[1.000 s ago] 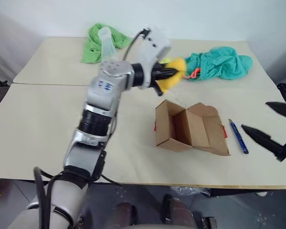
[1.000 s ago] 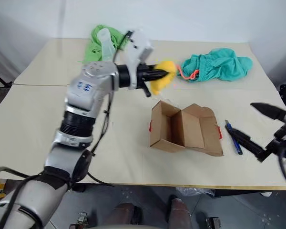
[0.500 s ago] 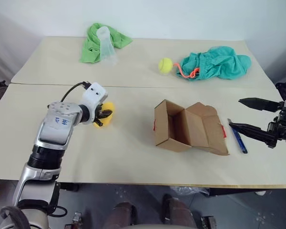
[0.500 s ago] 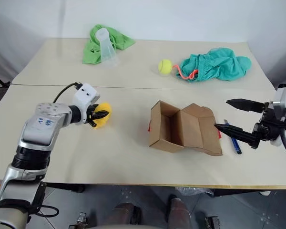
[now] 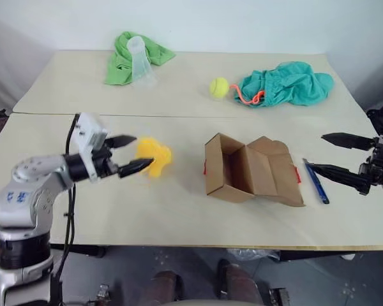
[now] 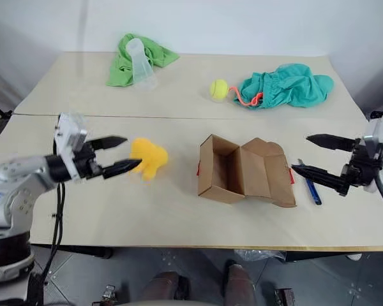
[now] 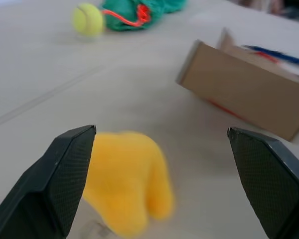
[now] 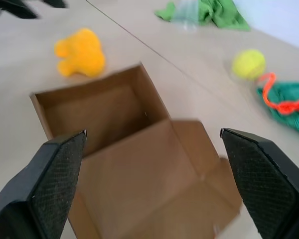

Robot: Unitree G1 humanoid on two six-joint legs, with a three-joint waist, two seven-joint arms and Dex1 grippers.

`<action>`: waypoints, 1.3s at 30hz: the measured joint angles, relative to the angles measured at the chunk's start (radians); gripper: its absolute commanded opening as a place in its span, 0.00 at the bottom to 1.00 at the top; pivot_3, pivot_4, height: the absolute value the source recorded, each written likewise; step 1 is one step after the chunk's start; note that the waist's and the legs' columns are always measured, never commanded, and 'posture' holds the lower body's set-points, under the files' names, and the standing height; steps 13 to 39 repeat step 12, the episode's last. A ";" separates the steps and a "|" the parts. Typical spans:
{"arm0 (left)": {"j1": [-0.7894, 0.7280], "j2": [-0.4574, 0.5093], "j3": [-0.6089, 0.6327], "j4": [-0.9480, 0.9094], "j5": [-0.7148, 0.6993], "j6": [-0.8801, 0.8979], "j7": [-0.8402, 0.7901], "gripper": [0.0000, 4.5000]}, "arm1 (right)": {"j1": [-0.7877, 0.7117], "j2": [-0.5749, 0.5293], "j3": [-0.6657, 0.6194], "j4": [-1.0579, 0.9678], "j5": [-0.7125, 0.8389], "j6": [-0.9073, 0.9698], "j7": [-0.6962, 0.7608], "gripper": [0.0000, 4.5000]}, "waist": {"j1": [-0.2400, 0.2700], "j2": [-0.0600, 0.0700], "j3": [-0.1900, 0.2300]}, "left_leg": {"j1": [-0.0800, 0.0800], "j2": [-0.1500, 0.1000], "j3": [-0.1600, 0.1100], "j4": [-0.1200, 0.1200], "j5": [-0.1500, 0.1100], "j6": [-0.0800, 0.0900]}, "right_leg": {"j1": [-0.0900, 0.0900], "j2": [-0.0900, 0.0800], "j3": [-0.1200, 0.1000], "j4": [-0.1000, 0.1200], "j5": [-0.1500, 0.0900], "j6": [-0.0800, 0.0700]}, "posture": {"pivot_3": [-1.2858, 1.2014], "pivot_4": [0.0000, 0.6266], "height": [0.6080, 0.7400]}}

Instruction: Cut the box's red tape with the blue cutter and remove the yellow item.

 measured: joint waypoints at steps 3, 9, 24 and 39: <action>0.072 -0.006 -0.001 0.002 -0.005 -0.042 0.020 1.00 | 0.065 -0.002 -0.034 0.046 -0.039 -0.032 0.009 1.00 | 0.004 0.000 0.000 | 0.001 -0.001 0.000 0.000 0.000 0.001 | 0.001 -0.001 0.001 0.000 0.000 0.000 | 0.52 0.24 1.00; 0.280 -0.017 0.003 0.001 -0.021 -0.187 -0.020 1.00 | 0.225 0.023 -0.119 0.125 -0.124 -0.128 -0.012 1.00 | -0.002 0.000 0.000 | 0.009 0.001 0.005 -0.008 -0.001 -0.001 | 0.003 -0.001 0.002 -0.001 -0.001 -0.004 | 0.52 0.24 1.00; 0.370 -0.021 -0.013 0.007 -0.021 -0.256 -0.049 1.00 | 0.274 0.092 -0.133 0.169 -0.175 -0.203 -0.063 1.00 | -0.003 0.001 0.000 | 0.009 0.003 0.007 -0.008 -0.001 -0.002 | 0.002 0.001 0.003 0.000 -0.002 -0.006 | 0.52 0.24 1.00; 0.370 -0.021 -0.013 0.007 -0.021 -0.256 -0.049 1.00 | 0.274 0.092 -0.133 0.169 -0.175 -0.203 -0.063 1.00 | -0.003 0.001 0.000 | 0.009 0.003 0.007 -0.008 -0.001 -0.002 | 0.002 0.001 0.003 0.000 -0.002 -0.006 | 0.52 0.24 1.00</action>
